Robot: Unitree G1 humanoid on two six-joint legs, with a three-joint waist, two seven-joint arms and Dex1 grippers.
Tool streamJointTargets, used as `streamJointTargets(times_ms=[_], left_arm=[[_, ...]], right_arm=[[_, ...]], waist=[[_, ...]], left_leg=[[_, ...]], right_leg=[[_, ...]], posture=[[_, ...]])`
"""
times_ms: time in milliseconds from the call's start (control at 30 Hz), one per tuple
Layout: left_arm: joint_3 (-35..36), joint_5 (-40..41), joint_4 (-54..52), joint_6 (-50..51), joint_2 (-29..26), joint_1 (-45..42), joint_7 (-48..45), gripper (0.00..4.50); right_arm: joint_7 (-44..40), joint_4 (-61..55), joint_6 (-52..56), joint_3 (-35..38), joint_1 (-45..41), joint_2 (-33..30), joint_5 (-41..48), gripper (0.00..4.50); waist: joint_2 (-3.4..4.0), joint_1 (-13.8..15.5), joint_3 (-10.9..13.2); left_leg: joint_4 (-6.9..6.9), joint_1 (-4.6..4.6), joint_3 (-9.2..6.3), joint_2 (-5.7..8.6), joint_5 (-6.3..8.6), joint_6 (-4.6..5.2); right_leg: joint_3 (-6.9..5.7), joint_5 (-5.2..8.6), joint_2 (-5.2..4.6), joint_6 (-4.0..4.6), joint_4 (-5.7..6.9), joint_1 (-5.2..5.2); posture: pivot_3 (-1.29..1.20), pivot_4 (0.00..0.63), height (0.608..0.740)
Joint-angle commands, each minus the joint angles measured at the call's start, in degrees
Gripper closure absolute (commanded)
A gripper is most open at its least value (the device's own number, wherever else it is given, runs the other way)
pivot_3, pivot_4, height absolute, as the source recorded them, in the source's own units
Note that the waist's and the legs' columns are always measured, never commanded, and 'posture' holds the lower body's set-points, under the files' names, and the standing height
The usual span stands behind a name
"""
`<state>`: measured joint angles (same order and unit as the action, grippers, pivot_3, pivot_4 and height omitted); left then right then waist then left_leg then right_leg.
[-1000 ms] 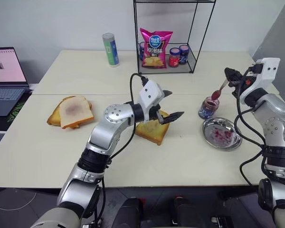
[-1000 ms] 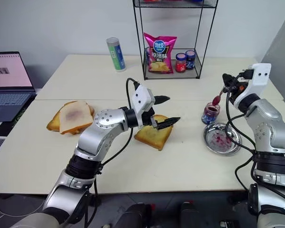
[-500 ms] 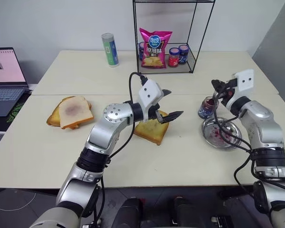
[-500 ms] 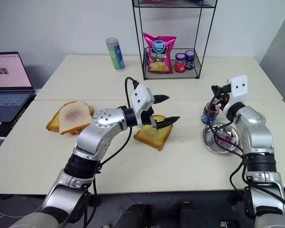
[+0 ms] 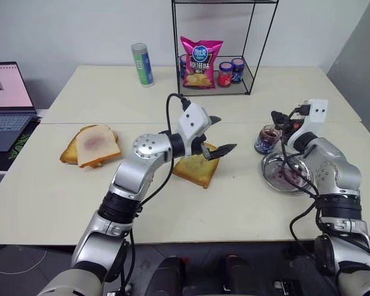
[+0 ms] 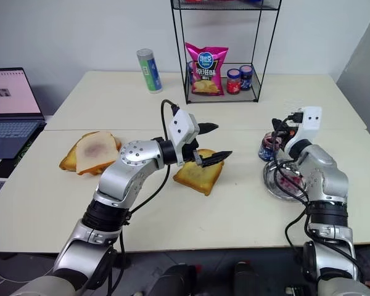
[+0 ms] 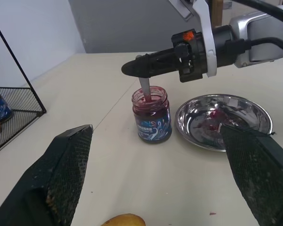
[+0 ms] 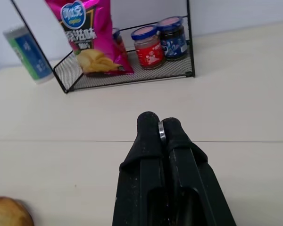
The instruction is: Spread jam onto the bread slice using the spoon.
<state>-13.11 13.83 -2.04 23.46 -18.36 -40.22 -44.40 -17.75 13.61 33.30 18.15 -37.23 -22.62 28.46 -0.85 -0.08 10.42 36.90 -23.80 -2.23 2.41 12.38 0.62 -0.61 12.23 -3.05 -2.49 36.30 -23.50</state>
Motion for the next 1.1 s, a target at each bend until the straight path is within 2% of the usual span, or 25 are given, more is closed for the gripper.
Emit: streamJointTargets(times_ms=[33,433,933,1100], left_arm=[[0.9,-0.1,-1.2,-1.0,0.3,-1.0,0.1,0.0],[0.6,-0.3,-0.3,-2.0,0.6,-1.2,-0.4,0.0],[0.3,-0.6,1.9,-3.7,1.6,-2.4,-1.5,0.0],[0.7,-0.2,2.2,-4.2,1.5,-2.3,-2.2,0.0]], right_arm=[[3.2,-3.8,4.3,5.1,-2.5,0.6,5.3,4.5],[11.8,-4.7,10.1,13.7,-4.9,1.9,13.6,4.5],[20.0,-4.0,11.3,21.4,-6.0,3.3,22.3,4.5],[24.6,-3.5,11.0,26.2,-6.9,4.7,28.6,4.5]], waist=[[0.0,0.0,0.0],[0.0,0.0,0.0],[0.0,-0.1,0.0],[0.0,-0.1,0.0]], left_leg=[[0.0,0.0,0.0,0.0,0.0,0.0],[0.06,0.01,0.09,0.02,0.0,0.0],[0.05,0.0,0.17,0.02,0.0,0.0],[0.05,0.0,0.17,0.02,0.0,0.0]], right_leg=[[0.01,0.0,0.0,0.0,0.0,0.0],[0.04,0.04,-0.01,0.05,0.56,-0.24],[0.06,0.04,-0.01,0.05,0.57,-0.28],[0.07,0.04,-0.01,0.05,0.58,-0.28]], posture=[[0.0,0.15,0.74],[0.0,0.15,0.74],[0.0,0.15,0.74],[0.0,0.15,0.74]])
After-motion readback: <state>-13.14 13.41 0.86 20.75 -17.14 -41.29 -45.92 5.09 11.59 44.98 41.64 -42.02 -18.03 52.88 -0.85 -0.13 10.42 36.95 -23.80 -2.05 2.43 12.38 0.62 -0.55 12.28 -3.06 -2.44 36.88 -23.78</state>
